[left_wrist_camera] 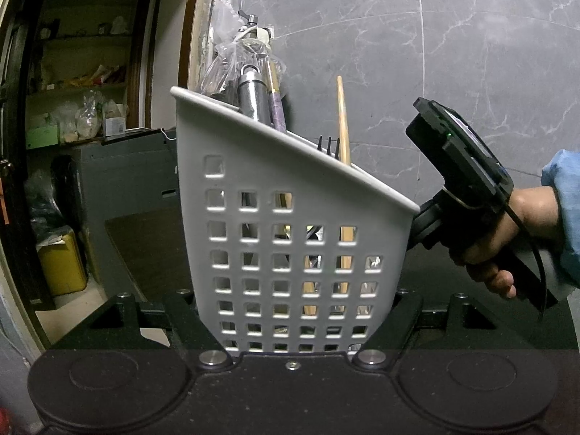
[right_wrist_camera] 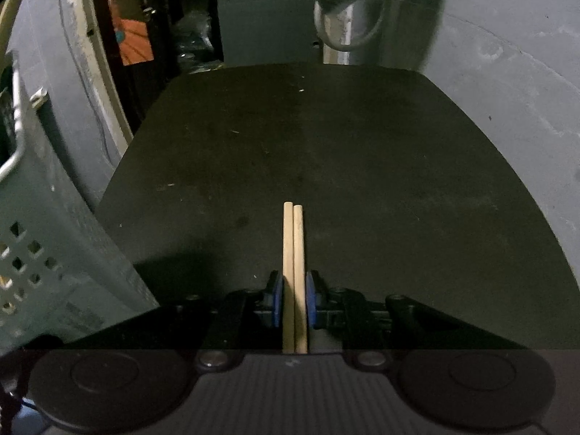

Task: Organize utensils
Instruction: 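Lift the plain chopsticks and carry them toward the basket with the right tool, then raise the plain chopsticks above the basket rim with the right tool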

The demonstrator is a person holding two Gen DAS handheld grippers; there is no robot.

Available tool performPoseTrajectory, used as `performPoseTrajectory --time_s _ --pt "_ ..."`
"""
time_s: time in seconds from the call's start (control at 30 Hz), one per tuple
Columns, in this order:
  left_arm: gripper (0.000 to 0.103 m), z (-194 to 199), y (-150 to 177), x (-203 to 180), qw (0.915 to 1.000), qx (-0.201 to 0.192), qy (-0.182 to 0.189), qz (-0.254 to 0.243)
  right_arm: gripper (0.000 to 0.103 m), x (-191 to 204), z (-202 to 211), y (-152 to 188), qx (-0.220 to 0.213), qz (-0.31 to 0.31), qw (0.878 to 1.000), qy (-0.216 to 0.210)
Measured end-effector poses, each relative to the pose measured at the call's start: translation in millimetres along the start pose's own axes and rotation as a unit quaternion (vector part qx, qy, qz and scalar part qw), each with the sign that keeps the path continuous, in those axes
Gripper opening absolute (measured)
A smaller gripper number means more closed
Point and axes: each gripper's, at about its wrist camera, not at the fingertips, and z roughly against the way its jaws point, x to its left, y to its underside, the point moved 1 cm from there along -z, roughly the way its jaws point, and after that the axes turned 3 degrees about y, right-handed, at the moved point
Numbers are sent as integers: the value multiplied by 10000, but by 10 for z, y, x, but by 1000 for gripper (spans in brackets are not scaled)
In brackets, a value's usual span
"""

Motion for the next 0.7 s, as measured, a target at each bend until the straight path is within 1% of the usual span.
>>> performPoseTrajectory --time_s 0.13,0.2,0.27,0.4,0.47,0.57,0.7 --pt "76 -14 -8 -3 10000 2 10 -9 14 27 15 -24 72 12 10000 16" --pt "76 -14 -9 0 10000 1 18 0 14 -5 4 -52 103 -127 9998 -133" --pt "76 -17 -11 -1 10000 -2 24 10 14 -48 22 -46 -14 -263 9992 -301" --pt "76 -12 -7 4 10000 -5 22 7 14 -111 136 -1 -502 -442 9962 -551" --pt "76 -15 -8 3 10000 -5 21 6 14 -131 226 33 -822 -500 9933 -647" --pt "76 -1 -1 10 10000 -5 23 -3 14 -178 351 111 -1287 -662 9860 -825" --pt "76 0 0 14 10000 -6 24 -4 14 -269 454 186 -1752 -921 9753 -979"
